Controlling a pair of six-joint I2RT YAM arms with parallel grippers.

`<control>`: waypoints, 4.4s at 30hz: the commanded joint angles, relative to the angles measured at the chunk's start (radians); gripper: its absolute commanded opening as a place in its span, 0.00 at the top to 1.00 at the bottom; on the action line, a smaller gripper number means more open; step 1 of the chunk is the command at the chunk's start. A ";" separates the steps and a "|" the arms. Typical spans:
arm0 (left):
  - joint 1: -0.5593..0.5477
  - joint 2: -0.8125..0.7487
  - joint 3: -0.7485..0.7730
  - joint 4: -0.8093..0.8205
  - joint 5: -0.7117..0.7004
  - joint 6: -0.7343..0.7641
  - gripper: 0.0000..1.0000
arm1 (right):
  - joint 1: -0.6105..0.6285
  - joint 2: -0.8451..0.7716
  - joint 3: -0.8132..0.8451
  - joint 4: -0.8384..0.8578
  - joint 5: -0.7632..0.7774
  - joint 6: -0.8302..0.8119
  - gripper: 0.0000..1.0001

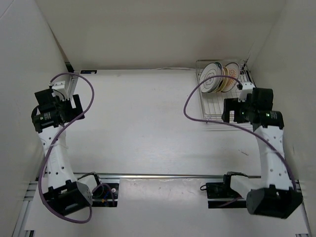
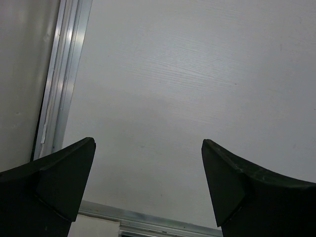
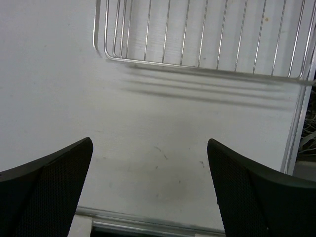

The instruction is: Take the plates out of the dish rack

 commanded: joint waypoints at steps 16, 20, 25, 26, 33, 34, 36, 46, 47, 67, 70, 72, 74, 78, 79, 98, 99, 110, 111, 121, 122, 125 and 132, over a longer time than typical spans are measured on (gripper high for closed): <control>-0.308 0.637 0.688 -0.127 -0.023 0.197 0.00 | 0.089 0.819 0.865 0.059 0.100 -0.008 0.00; -0.350 0.734 0.711 -0.138 0.073 0.175 0.00 | 0.113 0.920 0.960 0.068 0.121 0.004 0.09; -0.371 0.789 0.711 -0.088 0.120 0.103 0.00 | 0.132 1.019 1.029 0.087 0.142 0.030 0.26; -0.371 0.789 0.699 -0.088 0.120 0.090 0.00 | 0.132 1.030 1.029 0.099 0.142 0.030 0.26; -0.362 0.760 0.618 -0.035 0.120 0.068 0.00 | 0.132 1.127 1.075 0.130 0.174 0.040 0.27; -0.362 0.748 0.618 -0.035 0.120 0.068 0.00 | 0.132 1.127 1.088 0.130 0.174 0.040 0.28; -0.362 0.737 0.589 -0.026 0.111 0.059 0.00 | 0.141 1.151 1.097 0.139 0.174 0.040 0.31; -0.362 0.714 0.549 -0.017 0.111 0.050 0.00 | 0.150 1.197 1.132 0.148 0.194 0.040 0.40; -0.362 0.714 0.549 -0.017 0.111 0.050 0.00 | 0.150 1.206 1.132 0.148 0.194 0.040 0.41; -0.439 0.732 0.625 -0.130 0.395 0.122 0.00 | 0.159 1.260 1.163 0.148 0.164 0.049 0.89; -0.439 0.745 0.645 -0.181 0.497 0.157 0.00 | 0.159 1.233 1.154 0.148 0.164 0.062 1.00; -0.439 0.745 0.645 -0.210 0.537 0.184 0.00 | 0.159 1.199 1.154 0.148 0.176 0.090 1.00; -0.439 0.734 0.636 -0.247 0.591 0.223 0.00 | 0.168 1.158 1.154 0.148 0.193 0.115 1.00; -0.439 0.693 0.610 -0.265 0.648 0.241 0.00 | 0.179 1.076 1.154 0.148 0.265 0.125 1.00; -0.439 0.693 0.610 -0.249 0.648 0.222 0.00 | 0.179 1.037 1.143 0.148 0.265 0.125 1.00; -0.439 0.643 0.514 -0.186 0.927 0.030 0.06 | 0.207 0.671 0.671 -0.114 -0.851 0.067 1.00; -0.439 0.656 0.529 -0.195 0.971 0.030 0.07 | 0.207 0.697 0.649 -0.103 -0.943 0.107 1.00; -0.475 0.762 0.549 -0.195 1.058 0.030 0.17 | 0.313 0.884 0.586 -0.008 -1.110 0.245 1.00; -0.485 0.772 0.549 -0.195 1.057 0.030 0.17 | 0.331 0.897 0.598 -0.008 -1.110 0.254 1.00; -0.545 0.814 0.569 -0.195 1.015 0.030 0.34 | 0.382 1.003 0.684 0.070 -1.110 0.310 1.00; -0.545 0.814 0.569 -0.195 1.015 0.030 0.40 | 0.382 1.013 0.684 0.070 -1.110 0.319 1.00; -0.545 0.814 0.569 -0.195 1.005 0.030 0.74 | 0.382 1.013 0.693 0.081 -1.110 0.319 1.00; -0.545 0.800 0.552 -0.129 0.941 -0.050 0.90 | 0.382 0.972 0.693 0.030 -0.955 0.282 0.22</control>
